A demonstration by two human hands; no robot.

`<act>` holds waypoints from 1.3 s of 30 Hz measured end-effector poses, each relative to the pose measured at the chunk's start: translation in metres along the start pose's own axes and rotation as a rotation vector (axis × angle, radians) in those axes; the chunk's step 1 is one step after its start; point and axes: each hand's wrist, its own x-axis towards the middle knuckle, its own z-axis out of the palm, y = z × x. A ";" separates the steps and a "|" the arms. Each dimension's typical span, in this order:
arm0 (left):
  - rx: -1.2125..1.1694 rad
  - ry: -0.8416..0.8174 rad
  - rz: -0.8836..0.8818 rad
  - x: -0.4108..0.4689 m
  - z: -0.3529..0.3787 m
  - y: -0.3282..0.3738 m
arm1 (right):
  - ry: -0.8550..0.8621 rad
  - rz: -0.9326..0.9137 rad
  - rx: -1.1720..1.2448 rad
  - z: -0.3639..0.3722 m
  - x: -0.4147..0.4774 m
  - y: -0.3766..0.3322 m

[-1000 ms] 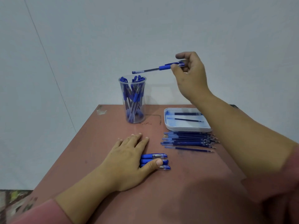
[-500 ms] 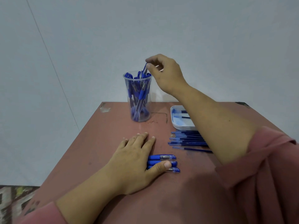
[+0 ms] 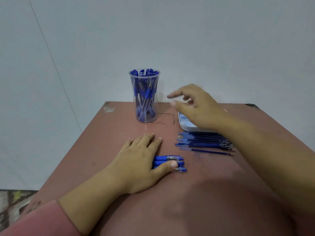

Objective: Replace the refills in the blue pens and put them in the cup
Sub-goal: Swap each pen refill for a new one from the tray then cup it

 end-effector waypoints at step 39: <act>-0.072 0.498 0.298 0.024 -0.023 0.010 | 0.043 0.011 -0.023 -0.012 -0.077 0.020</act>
